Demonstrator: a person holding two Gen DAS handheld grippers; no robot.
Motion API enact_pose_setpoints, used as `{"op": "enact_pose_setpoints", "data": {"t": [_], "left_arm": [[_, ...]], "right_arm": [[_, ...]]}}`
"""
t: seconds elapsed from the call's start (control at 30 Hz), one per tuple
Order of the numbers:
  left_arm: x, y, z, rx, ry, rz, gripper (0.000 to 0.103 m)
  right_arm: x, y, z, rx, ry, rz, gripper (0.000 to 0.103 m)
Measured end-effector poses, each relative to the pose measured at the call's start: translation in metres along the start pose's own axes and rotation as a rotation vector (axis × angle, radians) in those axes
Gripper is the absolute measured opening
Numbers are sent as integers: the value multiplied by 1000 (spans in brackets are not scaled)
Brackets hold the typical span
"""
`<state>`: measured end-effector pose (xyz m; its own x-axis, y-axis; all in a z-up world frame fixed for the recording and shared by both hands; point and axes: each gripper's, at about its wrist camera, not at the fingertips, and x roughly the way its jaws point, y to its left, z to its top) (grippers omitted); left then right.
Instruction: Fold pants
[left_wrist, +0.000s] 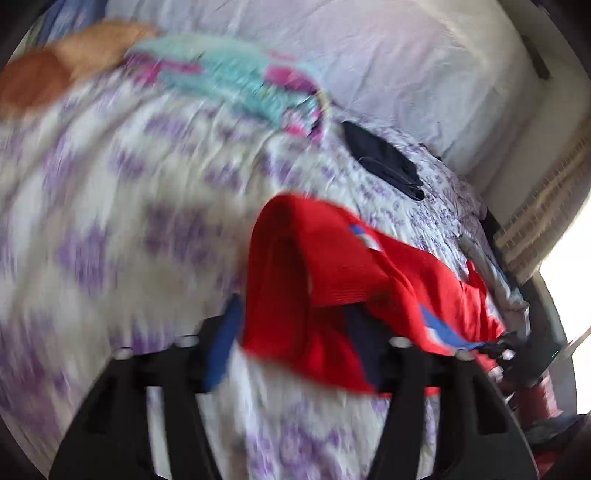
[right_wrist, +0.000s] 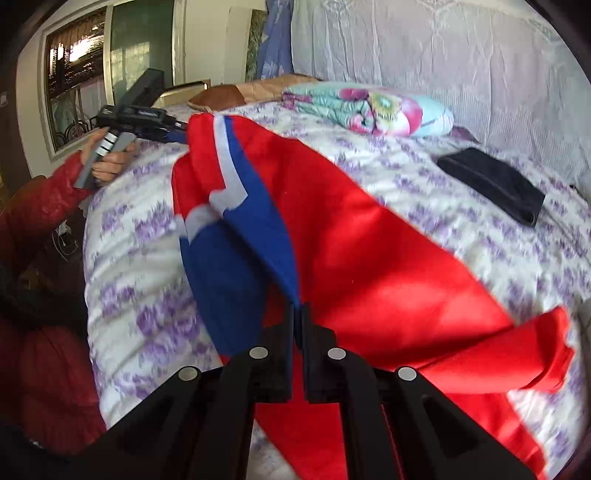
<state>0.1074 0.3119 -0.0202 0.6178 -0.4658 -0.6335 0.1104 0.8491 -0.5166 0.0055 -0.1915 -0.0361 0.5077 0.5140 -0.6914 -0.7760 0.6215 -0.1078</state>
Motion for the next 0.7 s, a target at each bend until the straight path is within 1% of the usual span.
{"op": "enact_pose_setpoints", "data": {"t": [0.03, 0.07, 0.1, 0.13, 0.17, 0.2, 0.3, 0.37, 0.43, 0.47, 0.5, 0.53, 0.6, 0.7], "left_arm": [[-4, 4, -7, -51, -2, -45, 60], [-7, 4, -12, -76, -4, -78, 60], [-12, 2, -16, -100, -13, -108, 63], [-16, 0, -19, -116, -30, -132, 65], [-18, -2, -20, -132, -42, -152, 73], [-19, -6, -20, -148, -50, -169, 79], [-11, -12, -10, -192, -48, -195, 80], [-2, -11, -2, -229, -31, -185, 80], [12, -6, 3, -285, 2, -153, 77], [15, -6, 4, -295, 5, -149, 71], [16, -5, 4, -300, 1, -137, 62], [14, -5, 4, -304, -4, -128, 58], [8, -2, 2, -323, -14, -126, 43], [1, -2, 1, -330, -8, -112, 42]], "right_arm": [[1, 2, -3, 2, -2, -3, 4], [-1, 2, -3, 4, -11, -6, 4], [-2, 3, -3, 7, -19, -6, 4], [-4, 3, -3, 16, -29, 3, 4], [-5, 2, -2, 22, -38, 2, 4], [-4, 3, -3, 21, -38, 0, 4], [2, 9, -8, 8, -24, -27, 4], [3, 11, -8, 1, -22, -48, 4], [4, 12, -8, -2, -15, -59, 4], [5, 11, -8, 0, -13, -59, 4], [5, 10, -8, 6, -10, -55, 4], [6, 9, -8, 12, -9, -51, 4], [7, 7, -8, 25, -3, -39, 4], [7, 7, -8, 28, -1, -35, 4]]}}
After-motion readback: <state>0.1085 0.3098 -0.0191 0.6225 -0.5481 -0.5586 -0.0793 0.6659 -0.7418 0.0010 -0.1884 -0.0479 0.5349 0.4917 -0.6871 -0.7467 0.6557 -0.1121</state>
